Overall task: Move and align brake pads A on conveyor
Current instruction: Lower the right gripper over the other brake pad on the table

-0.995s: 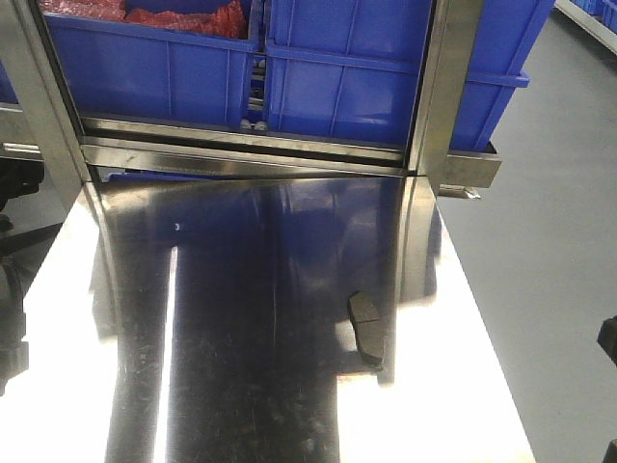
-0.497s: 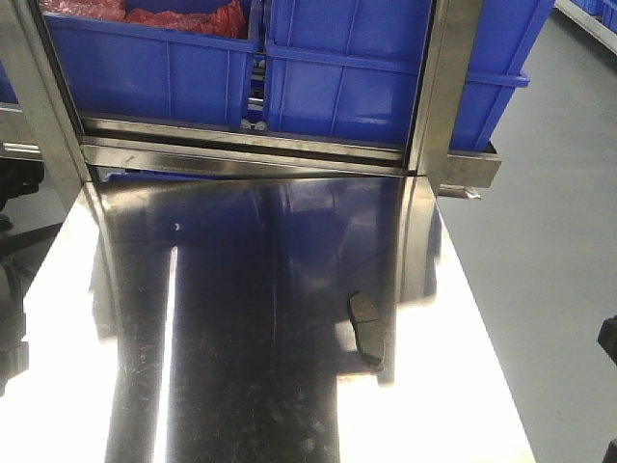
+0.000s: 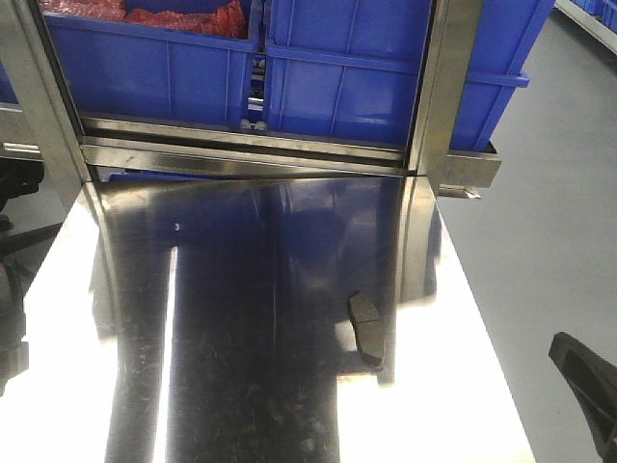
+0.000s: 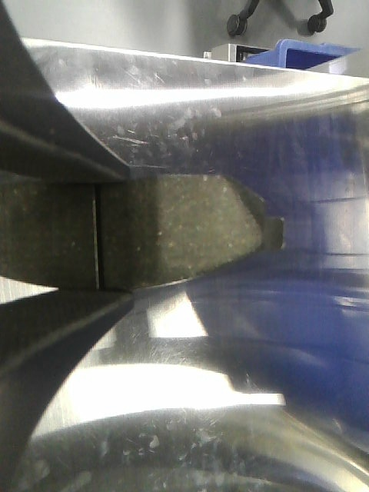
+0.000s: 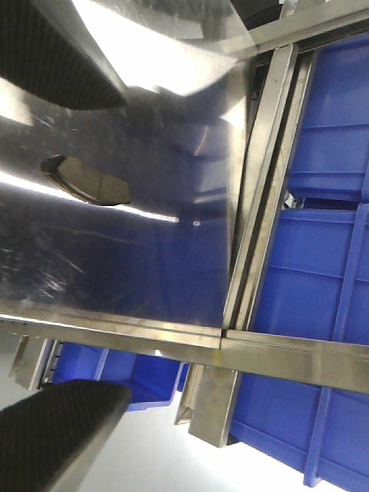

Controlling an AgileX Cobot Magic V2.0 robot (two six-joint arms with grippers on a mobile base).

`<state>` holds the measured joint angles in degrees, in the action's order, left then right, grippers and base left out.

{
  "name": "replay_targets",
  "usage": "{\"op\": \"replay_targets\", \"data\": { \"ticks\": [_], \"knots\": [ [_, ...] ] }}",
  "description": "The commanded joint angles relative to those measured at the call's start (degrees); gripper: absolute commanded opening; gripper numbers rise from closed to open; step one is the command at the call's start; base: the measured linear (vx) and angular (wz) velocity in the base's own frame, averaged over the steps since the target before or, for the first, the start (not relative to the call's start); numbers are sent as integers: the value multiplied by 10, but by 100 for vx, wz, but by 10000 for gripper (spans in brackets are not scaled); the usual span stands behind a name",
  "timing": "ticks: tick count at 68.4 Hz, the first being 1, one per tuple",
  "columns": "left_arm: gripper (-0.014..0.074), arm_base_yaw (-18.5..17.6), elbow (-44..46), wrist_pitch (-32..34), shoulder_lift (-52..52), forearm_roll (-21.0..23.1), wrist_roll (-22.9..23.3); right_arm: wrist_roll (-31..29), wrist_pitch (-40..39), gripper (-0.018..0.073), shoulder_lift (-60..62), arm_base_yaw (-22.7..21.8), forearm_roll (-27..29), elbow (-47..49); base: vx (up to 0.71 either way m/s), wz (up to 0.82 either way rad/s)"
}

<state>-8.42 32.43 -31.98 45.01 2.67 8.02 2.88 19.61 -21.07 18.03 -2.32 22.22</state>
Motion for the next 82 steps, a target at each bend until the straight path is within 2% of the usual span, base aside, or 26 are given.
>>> {"op": "replay_targets", "data": {
  "ticks": [1,13,26,38,46,51,59,67,71,82],
  "knots": [
    [4,-2,18,44,-7,2,0,-3,-71,718,-4,-2,2,16,0,0],
    [4,-2,18,44,-7,2,0,44,-40,685,-86,-2,3,67,0,0],
    [4,-2,18,44,-7,2,0,43,74,671,-264,-2,3,188,0,0],
    [4,-2,18,44,-7,2,0,6,175,648,-440,-2,23,306,0,0],
    [4,-2,18,44,-7,2,0,-49,201,627,-540,-2,58,368,0,0],
    [4,-2,18,44,-7,2,0,-56,210,617,-600,2,75,405,0,0],
    [4,-2,18,44,-7,2,0,-42,245,610,-694,34,74,468,0,0],
    [4,-2,18,44,-7,2,0,21,273,606,-772,66,43,525,0,0],
    [4,-2,18,44,-7,2,0,48,288,600,-805,73,23,551,0,0],
    [4,-2,18,44,-7,2,0,65,315,590,-867,73,29,599,0,0]
  ]
}}
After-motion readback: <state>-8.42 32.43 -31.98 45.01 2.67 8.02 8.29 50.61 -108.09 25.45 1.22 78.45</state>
